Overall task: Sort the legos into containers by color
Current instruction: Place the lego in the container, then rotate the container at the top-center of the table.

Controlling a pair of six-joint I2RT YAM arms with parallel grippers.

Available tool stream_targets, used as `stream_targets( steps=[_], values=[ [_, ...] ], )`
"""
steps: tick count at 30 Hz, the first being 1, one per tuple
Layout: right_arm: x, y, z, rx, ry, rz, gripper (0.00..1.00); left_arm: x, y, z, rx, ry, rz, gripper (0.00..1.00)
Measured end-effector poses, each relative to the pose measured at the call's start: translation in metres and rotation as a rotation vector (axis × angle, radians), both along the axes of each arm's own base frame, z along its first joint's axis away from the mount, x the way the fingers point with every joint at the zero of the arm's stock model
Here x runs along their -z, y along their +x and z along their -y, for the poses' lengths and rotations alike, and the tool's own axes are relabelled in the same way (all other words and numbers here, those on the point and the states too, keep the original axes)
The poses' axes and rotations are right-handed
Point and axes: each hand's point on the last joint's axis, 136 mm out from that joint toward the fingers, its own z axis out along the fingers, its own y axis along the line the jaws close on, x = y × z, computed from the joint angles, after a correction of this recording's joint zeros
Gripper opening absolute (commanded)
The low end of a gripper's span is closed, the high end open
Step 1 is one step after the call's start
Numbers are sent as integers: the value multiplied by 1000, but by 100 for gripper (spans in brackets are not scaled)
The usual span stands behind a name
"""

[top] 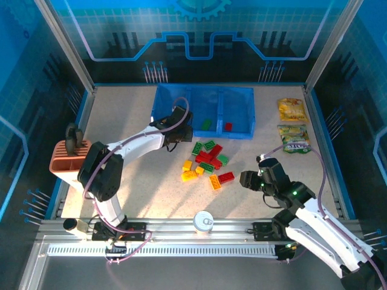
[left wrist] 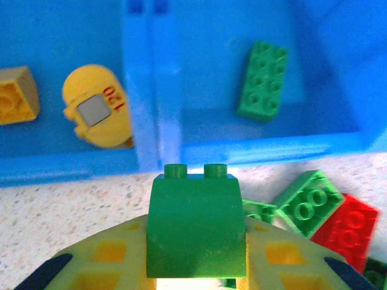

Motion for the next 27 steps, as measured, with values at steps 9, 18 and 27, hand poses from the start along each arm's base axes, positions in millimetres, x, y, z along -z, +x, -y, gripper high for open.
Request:
stream_targets(
  steps=[9, 18, 27],
  values=[
    [-6, -3, 1, -3, 13, 22, 54, -27, 49, 37, 44, -4, 61, 28],
    [-9, -9, 9, 12, 10, 39, 55, -9, 65, 45, 70, 54, 15, 86],
    [-6, -10, 10, 14, -1, 24, 55, -53, 55, 4, -7, -30, 92, 60]
  ],
)
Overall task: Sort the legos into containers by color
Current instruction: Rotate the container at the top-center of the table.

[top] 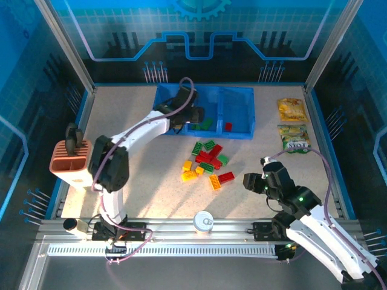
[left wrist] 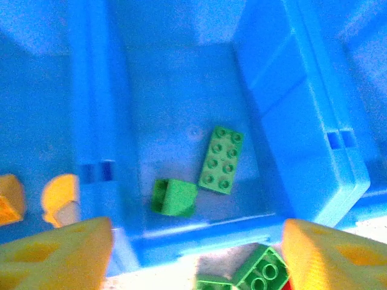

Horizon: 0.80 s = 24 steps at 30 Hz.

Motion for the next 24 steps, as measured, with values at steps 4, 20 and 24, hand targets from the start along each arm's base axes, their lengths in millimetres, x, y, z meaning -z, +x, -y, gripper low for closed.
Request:
stream_targets(
  steps=[4, 20, 24],
  values=[
    [1, 2, -2, 1, 3, -7, 54, -8, 12, -49, -111, -59, 18, 53],
    [5, 3, -11, -23, 15, -25, 54, 103, 23, -83, -192, 5, -191, 46],
    [5, 3, -11, -23, 17, -25, 54, 108, 23, -83, -193, 9, -199, 46]
  ],
)
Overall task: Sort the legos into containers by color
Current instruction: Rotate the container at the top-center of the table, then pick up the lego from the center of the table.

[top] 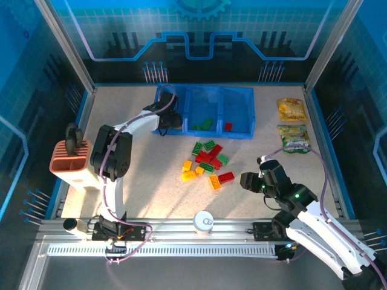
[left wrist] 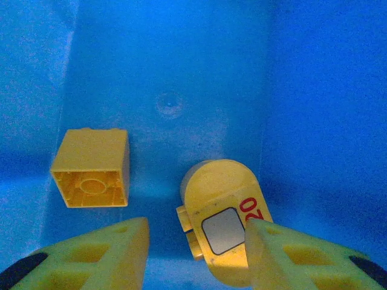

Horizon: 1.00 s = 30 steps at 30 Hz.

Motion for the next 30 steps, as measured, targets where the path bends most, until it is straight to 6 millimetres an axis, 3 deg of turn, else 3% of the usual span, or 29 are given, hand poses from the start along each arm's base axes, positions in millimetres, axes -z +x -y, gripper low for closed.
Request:
stream_targets(
  steps=[12, 18, 23, 27, 30],
  values=[
    [0, 1, -4, -7, 12, 6, 54, 22, -26, -9, -21, 1, -43, 45],
    [5, 0, -4, -4, 13, -3, 54, 16, -42, -14, -22, -2, -36, 49],
    [10, -2, -5, -10, 11, -15, 58, -13, -45, -11, -10, -22, 16, 67],
    [11, -1, -7, -10, 10, -20, 59, -57, -51, -1, 16, -43, 97, 70],
    [11, -1, -9, -16, 13, -19, 61, -90, -65, 19, 67, -61, 160, 71]
  ],
)
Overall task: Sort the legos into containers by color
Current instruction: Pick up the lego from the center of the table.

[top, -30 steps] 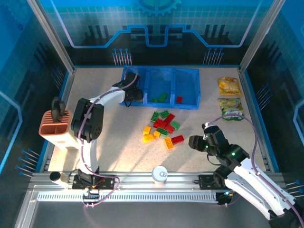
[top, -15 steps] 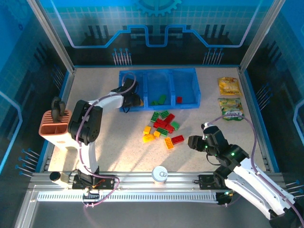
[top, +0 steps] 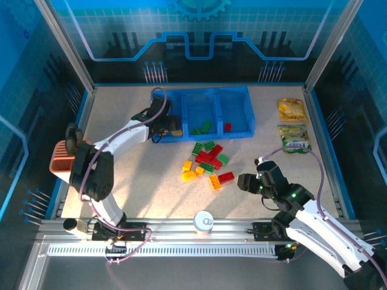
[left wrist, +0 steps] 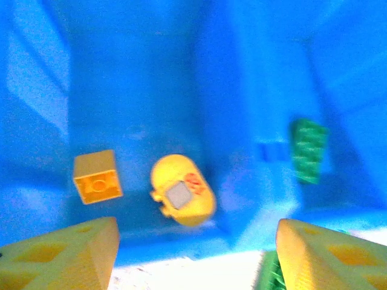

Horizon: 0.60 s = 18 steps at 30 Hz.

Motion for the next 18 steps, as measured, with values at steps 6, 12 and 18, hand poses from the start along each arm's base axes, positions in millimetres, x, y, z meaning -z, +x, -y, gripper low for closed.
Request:
stream_targets(
  steps=[6, 12, 18],
  values=[
    [-1, 2, -3, -8, 7, 9, 61, 6, -57, 41, 129, 8, -16, 71],
    [9, 1, -5, -11, -1, -12, 61, 76, -119, 47, 174, 70, -190, 69],
    [12, 1, -13, -33, 0, -19, 61, 102, -138, 53, 176, 81, -251, 68]
  ],
)
